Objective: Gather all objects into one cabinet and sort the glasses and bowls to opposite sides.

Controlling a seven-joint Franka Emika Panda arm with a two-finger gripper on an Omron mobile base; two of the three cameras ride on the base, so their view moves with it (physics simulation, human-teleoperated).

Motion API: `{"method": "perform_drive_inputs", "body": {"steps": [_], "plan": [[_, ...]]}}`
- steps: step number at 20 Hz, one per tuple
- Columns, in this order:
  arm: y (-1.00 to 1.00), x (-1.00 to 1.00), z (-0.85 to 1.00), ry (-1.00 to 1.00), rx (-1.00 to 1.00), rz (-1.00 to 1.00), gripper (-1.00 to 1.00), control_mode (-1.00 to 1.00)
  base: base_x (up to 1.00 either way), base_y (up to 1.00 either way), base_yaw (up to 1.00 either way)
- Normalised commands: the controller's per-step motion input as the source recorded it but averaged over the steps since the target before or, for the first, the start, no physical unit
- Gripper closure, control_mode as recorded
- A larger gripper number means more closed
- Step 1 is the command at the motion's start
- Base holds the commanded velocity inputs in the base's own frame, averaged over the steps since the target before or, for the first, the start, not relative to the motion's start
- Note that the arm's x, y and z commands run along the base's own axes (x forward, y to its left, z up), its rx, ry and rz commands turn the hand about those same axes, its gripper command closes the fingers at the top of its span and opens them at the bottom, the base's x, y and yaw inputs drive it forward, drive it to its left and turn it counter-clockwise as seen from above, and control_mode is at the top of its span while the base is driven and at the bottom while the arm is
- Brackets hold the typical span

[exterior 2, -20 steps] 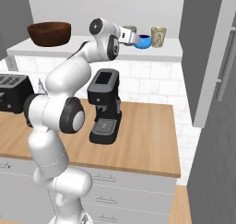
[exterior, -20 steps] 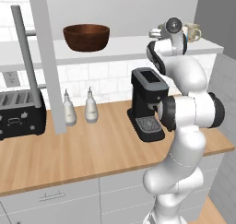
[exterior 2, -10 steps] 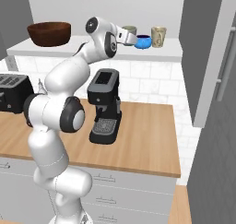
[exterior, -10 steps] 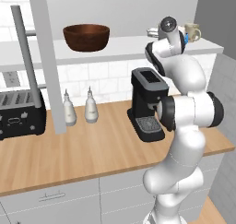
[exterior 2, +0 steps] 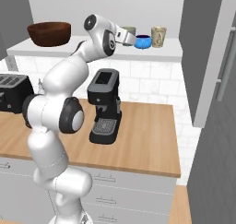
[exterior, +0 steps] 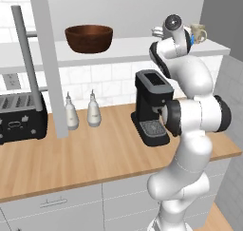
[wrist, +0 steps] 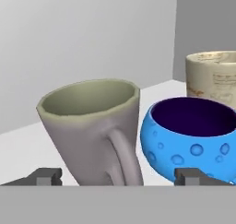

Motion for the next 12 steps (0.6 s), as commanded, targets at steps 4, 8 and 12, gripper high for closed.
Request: {"method": "perform_drive_inputs", "body": {"steps": [4, 8, 12], "plan": [[0.00, -0.40, 0.17, 0.00, 0.05, -0.08, -1.00, -1.00, 0.00, 0.00, 0.00], [0.18, -0.74, 0.02, 0.00, 0.08, -0.06, -1.00, -1.00, 0.00, 0.00, 0.00], [0.60, -0.46, 0.03, 0.06, 0.10, -0.01, -1.00, -1.00, 0.00, 0.00, 0.00]]}}
